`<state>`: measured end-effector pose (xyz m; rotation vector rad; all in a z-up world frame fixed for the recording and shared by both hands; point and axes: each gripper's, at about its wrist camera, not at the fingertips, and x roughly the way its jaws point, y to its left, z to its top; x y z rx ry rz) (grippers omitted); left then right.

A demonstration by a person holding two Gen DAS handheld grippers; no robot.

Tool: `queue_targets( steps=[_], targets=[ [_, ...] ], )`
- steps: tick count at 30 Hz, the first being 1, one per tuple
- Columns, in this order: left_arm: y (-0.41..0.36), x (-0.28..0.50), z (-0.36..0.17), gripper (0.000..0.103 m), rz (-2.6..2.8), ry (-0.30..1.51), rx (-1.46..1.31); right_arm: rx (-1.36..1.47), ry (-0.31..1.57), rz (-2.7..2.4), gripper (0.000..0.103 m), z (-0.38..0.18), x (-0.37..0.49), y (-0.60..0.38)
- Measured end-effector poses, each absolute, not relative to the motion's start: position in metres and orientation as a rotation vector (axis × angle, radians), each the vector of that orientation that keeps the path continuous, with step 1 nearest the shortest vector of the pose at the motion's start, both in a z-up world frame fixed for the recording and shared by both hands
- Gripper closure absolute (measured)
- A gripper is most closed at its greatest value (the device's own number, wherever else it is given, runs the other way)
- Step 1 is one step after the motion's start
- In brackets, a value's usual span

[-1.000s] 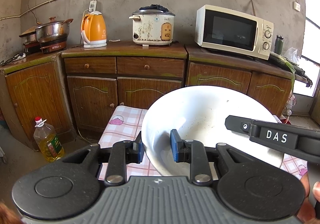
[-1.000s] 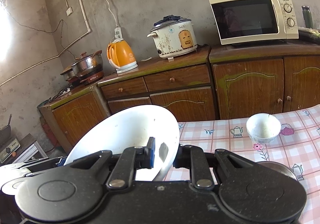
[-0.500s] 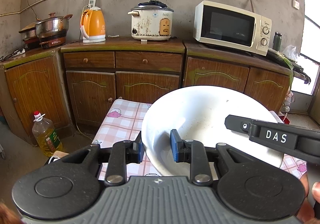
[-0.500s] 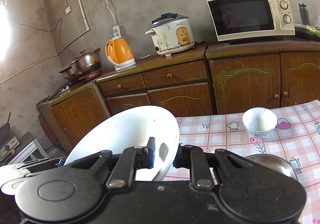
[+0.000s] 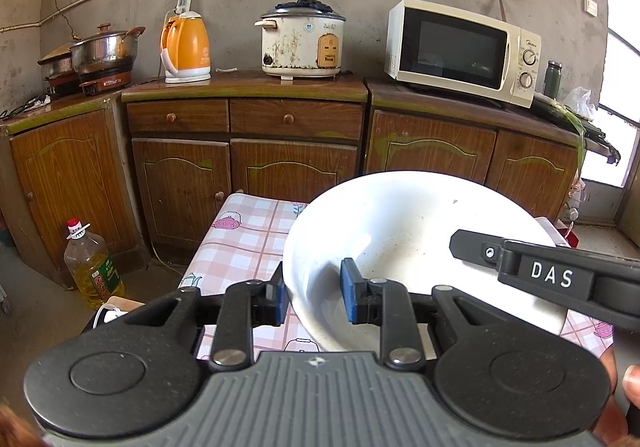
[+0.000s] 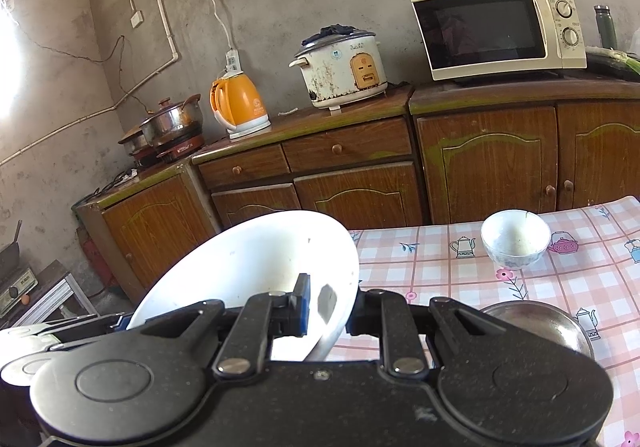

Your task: Organize plates and bowls

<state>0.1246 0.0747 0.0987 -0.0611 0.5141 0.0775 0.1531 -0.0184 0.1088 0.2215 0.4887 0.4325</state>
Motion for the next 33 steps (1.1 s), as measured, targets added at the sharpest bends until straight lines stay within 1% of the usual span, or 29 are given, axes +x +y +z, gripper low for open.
queue_targets(
  steps=[33],
  targets=[
    [0.067,0.104,0.087,0.077,0.070,0.514,-0.068,0.218,0.496,0.433,0.081,0.104,0.156,-0.020]
  ],
)
